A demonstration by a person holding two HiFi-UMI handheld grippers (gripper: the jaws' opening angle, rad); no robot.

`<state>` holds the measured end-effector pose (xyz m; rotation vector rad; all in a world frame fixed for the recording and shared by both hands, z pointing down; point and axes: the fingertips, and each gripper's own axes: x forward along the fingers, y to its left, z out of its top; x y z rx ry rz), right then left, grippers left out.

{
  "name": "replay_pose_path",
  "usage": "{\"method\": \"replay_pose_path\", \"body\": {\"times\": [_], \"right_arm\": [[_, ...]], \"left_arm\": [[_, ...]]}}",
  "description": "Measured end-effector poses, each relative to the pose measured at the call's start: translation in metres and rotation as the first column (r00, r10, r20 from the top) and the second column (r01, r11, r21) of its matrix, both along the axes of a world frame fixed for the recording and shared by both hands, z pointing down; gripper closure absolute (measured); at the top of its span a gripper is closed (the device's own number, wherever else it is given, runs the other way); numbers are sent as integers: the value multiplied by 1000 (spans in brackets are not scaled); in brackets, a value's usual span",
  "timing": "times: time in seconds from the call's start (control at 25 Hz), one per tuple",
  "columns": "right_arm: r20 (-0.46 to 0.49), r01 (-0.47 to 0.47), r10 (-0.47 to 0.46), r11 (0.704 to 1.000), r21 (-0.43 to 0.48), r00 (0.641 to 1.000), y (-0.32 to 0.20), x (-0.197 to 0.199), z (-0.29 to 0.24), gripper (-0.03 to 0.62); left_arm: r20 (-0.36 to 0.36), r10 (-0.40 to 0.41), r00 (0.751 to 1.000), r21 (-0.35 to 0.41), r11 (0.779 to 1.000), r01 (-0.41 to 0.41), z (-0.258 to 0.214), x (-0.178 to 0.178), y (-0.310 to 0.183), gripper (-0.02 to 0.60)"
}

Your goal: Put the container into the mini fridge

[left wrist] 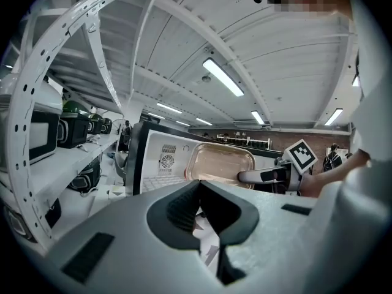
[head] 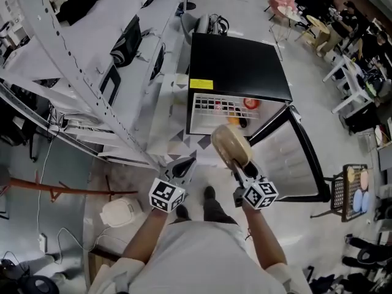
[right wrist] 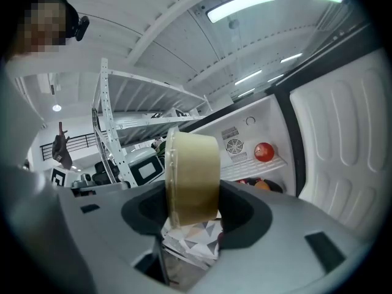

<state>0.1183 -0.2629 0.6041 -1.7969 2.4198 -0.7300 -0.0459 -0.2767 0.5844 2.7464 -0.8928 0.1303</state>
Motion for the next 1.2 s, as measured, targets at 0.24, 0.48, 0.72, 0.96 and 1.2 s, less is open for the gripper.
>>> {"method": "replay_pose_path", "body": {"times": [0.24, 0.48, 0.72, 0.96, 1.2], "right_arm": [[42, 41, -40, 999, -16, 998, -50, 11, 20, 368], [71, 41, -37, 998, -48, 997, -108, 20, 49, 368], [124, 43, -29, 993, -107, 992, -157, 23, 80, 368], [293, 21, 32, 984, -177, 956, -196, 20, 106, 364], [559, 37, 130, 960, -278, 819, -217, 16, 125, 364]], "left_arm": [[14, -62, 998, -7, 998, 62, 0, 13, -26, 578], [41, -118, 992, -5, 993, 119, -1, 22, -42, 578], [69, -184, 980, 1, 983, 184, -1, 17, -51, 578], [84, -239, 967, -2, 971, 241, 0, 10, -57, 578], [88, -271, 958, 2, 962, 272, 0, 8, -61, 578]]}}
